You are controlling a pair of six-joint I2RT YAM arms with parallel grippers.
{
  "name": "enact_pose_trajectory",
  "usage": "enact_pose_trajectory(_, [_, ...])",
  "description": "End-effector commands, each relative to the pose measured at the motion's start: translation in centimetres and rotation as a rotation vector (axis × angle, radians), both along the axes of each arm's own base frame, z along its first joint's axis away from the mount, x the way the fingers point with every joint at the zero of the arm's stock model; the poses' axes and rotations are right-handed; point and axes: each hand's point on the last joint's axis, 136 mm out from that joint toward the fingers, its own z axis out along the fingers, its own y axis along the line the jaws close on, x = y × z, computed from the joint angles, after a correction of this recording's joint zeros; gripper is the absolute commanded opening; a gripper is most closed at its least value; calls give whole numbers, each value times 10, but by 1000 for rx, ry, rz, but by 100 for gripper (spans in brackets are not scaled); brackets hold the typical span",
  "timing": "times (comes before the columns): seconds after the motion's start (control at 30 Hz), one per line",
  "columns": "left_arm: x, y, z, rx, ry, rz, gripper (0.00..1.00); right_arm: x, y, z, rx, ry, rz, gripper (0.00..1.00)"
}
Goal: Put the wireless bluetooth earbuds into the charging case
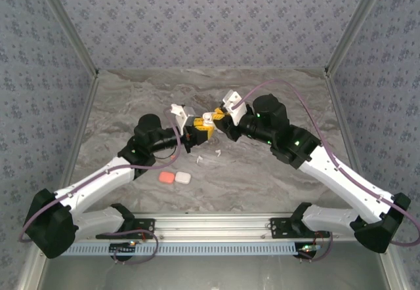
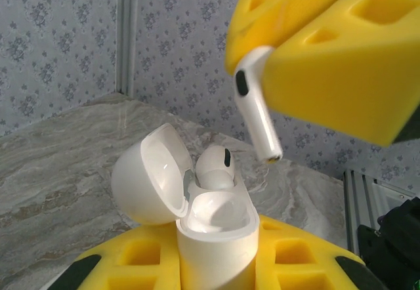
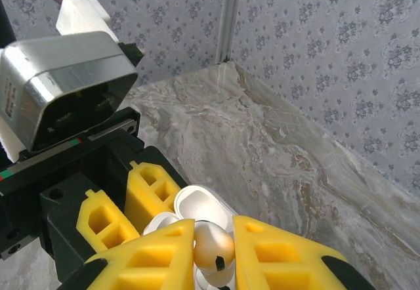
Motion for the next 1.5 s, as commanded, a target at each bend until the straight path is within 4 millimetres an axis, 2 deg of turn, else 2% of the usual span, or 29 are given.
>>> enact_pose_trajectory(0.0, [-5, -5, 22, -41, -49, -37, 0, -3, 6, 13, 15, -27, 30, 21])
enact_pose_trajectory(0.43, [-6, -6, 23, -38, -50, -40, 0, 1, 14, -4, -30, 12, 35, 21])
enact_pose_trajectory(0.7, [-5, -5, 23, -37, -52, -34, 0, -13, 17, -11, -47, 71, 108, 24])
enact_pose_trajectory(0.93, [-5, -5, 26, -40, -66, -36, 0, -25, 16, 13, 37, 120, 192, 44])
enact_pose_trajectory(1.07, [-6, -5, 27, -41, -70, -36, 0, -21, 1, 38, 93, 94, 157, 54])
enact_pose_trajectory(1.17, [-6, -5, 29, -46, -76, -37, 0, -16, -14, 49, 152, 114, 128, 67])
enact_pose_trajectory(1.27, [-7, -5, 32, -55, -85, -40, 0, -11, -25, 45, 185, 191, 131, 83])
enact_pose_trajectory(1.37, [-8, -4, 35, -63, -92, -44, 0, -7, -32, 33, 206, 303, 140, 98])
enact_pose_trajectory(1.47, [-9, -5, 37, -70, -97, -48, 0, -9, -28, 21, 235, 408, 194, 100])
